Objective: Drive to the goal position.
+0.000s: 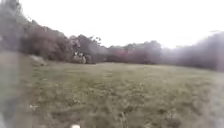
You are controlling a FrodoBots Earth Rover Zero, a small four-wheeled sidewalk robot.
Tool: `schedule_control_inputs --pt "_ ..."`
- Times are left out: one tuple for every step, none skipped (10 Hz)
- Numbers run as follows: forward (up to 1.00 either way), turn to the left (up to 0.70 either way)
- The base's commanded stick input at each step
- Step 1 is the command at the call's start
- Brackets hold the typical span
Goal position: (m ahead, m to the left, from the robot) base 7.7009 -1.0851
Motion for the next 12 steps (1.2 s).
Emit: schedule_control_inputs --pt "0.7 0.0" --pt "0.7 0.0" --pt "0.7 0.0" --pt "0.7 0.0" --pt "0.7 0.0" --pt "0.7 0.0" --pt "0.7 0.0" --pt "0.7 0.0" --pt "0.7 0.0" --pt "0.7 0.0" --pt "0.7 0.0" --pt "0.7 -0.01"
